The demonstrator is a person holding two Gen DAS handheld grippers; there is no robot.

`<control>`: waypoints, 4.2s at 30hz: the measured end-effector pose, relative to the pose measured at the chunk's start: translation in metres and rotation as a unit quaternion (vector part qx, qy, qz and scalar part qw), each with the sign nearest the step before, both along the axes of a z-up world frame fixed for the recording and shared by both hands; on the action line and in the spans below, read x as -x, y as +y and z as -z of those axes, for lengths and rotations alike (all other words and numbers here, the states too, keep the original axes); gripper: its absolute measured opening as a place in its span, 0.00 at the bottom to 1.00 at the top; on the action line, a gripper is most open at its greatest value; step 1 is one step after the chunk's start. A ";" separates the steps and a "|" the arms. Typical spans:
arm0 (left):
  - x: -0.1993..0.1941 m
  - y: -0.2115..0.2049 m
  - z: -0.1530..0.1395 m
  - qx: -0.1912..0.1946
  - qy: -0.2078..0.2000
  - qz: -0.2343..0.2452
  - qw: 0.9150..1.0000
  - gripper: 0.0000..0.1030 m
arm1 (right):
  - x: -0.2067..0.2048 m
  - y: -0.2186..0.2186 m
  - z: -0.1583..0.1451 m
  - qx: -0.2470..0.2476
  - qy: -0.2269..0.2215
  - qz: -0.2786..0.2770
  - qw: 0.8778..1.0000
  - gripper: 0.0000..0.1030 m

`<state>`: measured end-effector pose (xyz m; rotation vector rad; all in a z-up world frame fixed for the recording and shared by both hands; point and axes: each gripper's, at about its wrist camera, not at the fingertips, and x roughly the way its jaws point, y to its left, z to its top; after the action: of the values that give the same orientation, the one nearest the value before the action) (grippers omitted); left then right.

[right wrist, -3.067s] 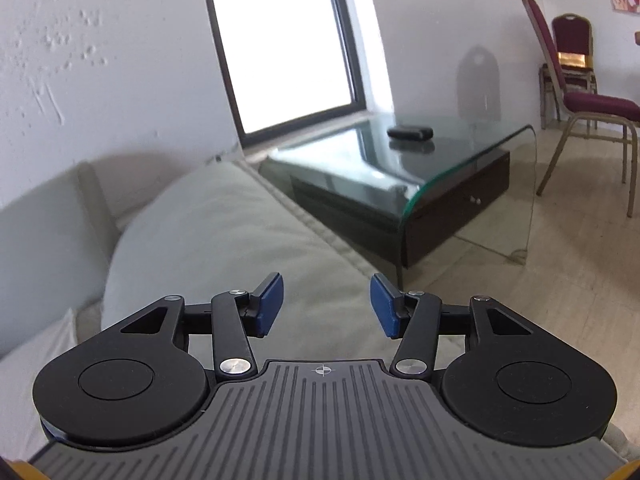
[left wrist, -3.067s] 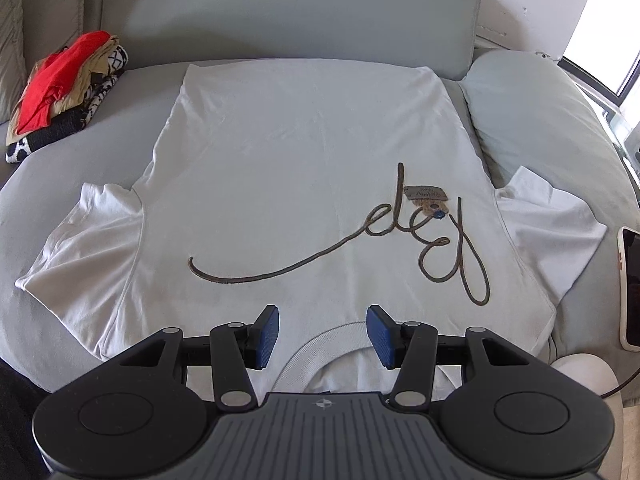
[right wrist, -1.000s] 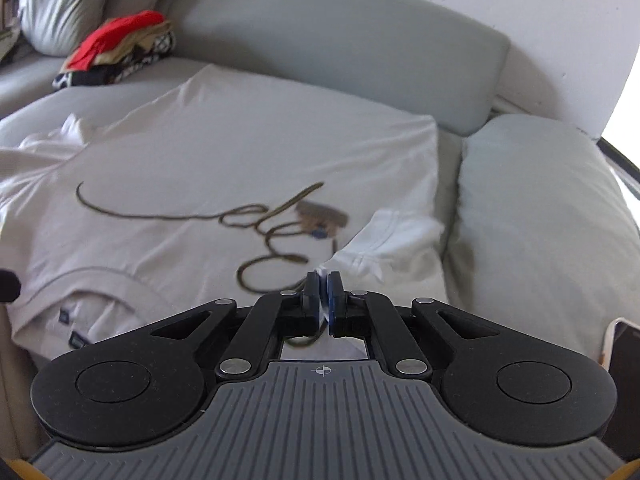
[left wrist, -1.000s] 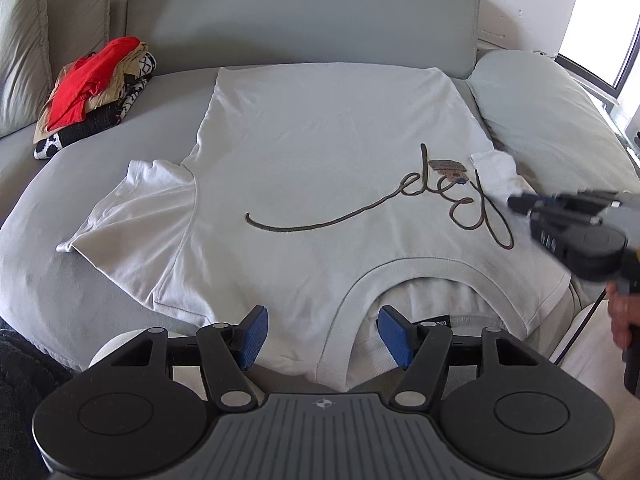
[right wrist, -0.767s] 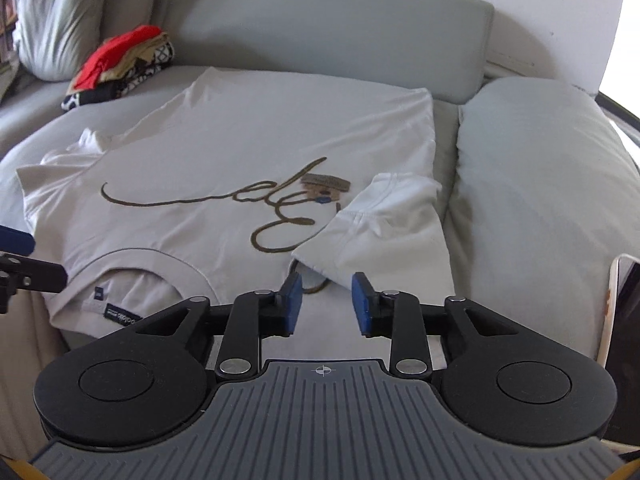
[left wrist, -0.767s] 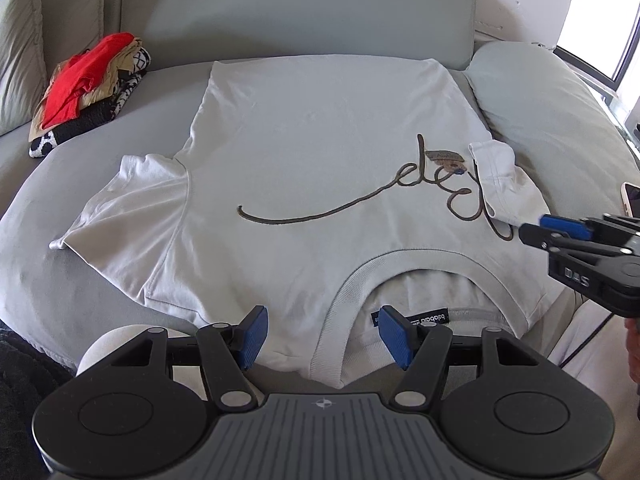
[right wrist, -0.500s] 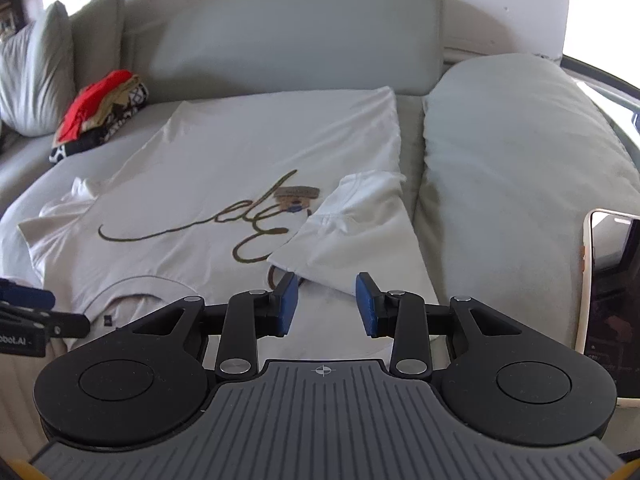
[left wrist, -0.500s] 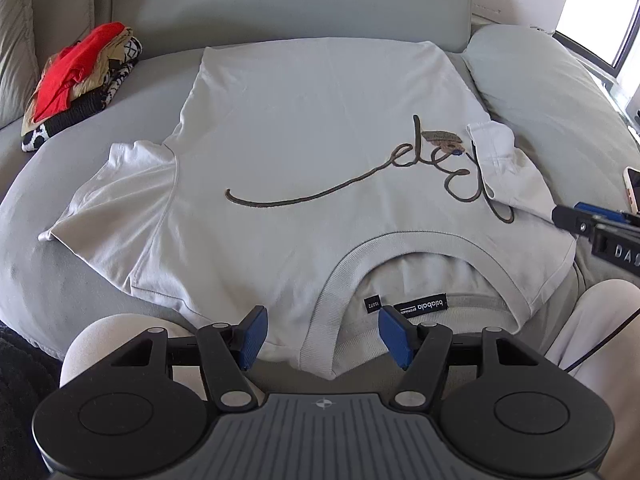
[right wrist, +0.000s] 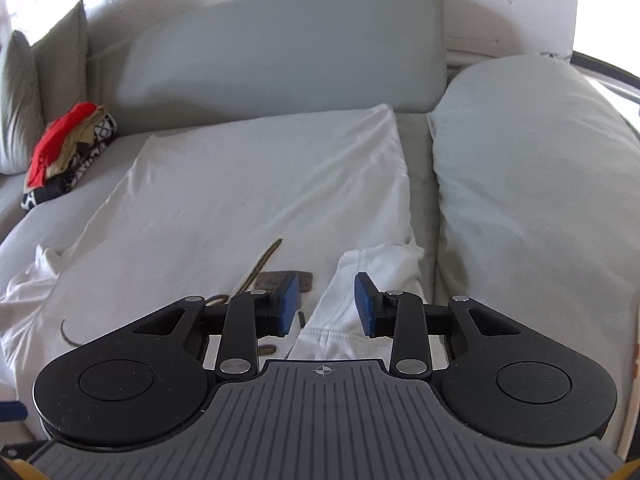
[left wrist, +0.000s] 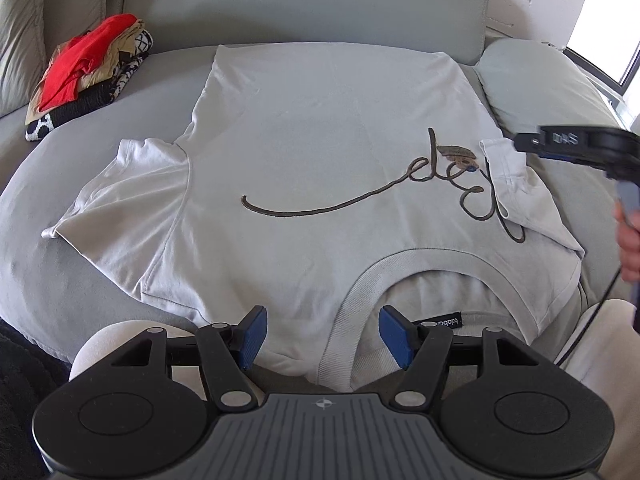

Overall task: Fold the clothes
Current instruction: 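Grasp the sleeve with the right gripper and fold it toward the shirt body, then release the folded sleeve and lift the right gripper away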

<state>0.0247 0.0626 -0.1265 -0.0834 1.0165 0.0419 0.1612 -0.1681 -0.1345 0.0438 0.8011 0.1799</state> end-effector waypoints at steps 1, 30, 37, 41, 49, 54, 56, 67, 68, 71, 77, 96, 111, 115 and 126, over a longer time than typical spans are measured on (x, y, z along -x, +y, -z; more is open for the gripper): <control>-0.001 0.001 0.001 0.000 0.002 -0.001 1.000 0.61 | -0.010 0.002 0.006 0.000 0.009 0.003 1.000 0.35; -0.003 -0.006 0.010 -0.008 0.021 0.007 1.000 0.61 | -0.045 -0.012 0.042 -0.142 0.084 0.012 0.986 0.18; -0.002 -0.008 0.007 -0.008 0.018 0.007 1.000 0.61 | 0.012 -0.067 -0.001 -0.188 0.025 0.058 0.980 0.40; -0.003 -0.016 0.008 -0.006 0.020 0.017 1.000 0.61 | 0.046 -0.054 0.000 -0.151 0.038 -0.003 0.988 0.32; 0.007 -0.024 0.002 -0.018 0.014 0.026 0.999 0.61 | 0.071 0.007 0.022 -0.048 0.019 -0.097 0.994 0.44; 0.009 -0.021 0.000 -0.019 0.013 0.020 1.000 0.61 | 0.073 0.003 0.033 -0.038 0.017 -0.069 0.997 0.23; 0.010 -0.022 0.000 -0.019 0.012 0.022 1.000 0.61 | 0.068 -0.009 0.035 -0.071 0.031 -0.043 0.996 0.14; 0.014 -0.023 -0.001 -0.021 0.010 0.025 0.999 0.61 | 0.070 -0.022 0.025 -0.150 0.034 -0.021 0.988 0.01; 0.014 -0.023 -0.001 -0.022 0.010 0.025 0.999 0.61 | 0.070 -0.019 0.026 -0.146 0.038 -0.028 0.988 0.01; 0.015 -0.026 -0.002 -0.023 0.010 0.031 0.999 0.61 | 0.068 -0.011 0.033 -0.115 0.071 -0.053 0.989 0.04; 0.015 -0.027 0.000 -0.024 0.013 0.034 0.999 0.61 | 0.091 -0.032 0.009 -0.121 0.043 -0.050 0.991 0.42; 0.008 -0.029 0.010 -0.022 0.031 0.040 0.998 0.61 | 0.053 -0.073 0.020 0.027 0.082 0.125 0.988 0.16; -0.003 -0.023 0.024 -0.016 0.047 0.038 0.998 0.64 | -0.019 -0.060 0.035 -0.138 0.049 0.157 0.977 0.18; -0.004 -0.024 0.022 -0.019 0.044 0.042 0.998 0.65 | -0.039 -0.047 0.042 -0.116 0.086 0.138 0.980 0.17; -0.003 -0.022 0.015 -0.021 0.031 0.039 0.999 0.65 | 0.029 -0.016 -0.024 -0.119 0.015 0.047 0.992 0.58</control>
<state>0.0276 0.0406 -0.1420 -0.0049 1.0801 -0.0058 0.1322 -0.1844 -0.1106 0.3089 0.8036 0.1845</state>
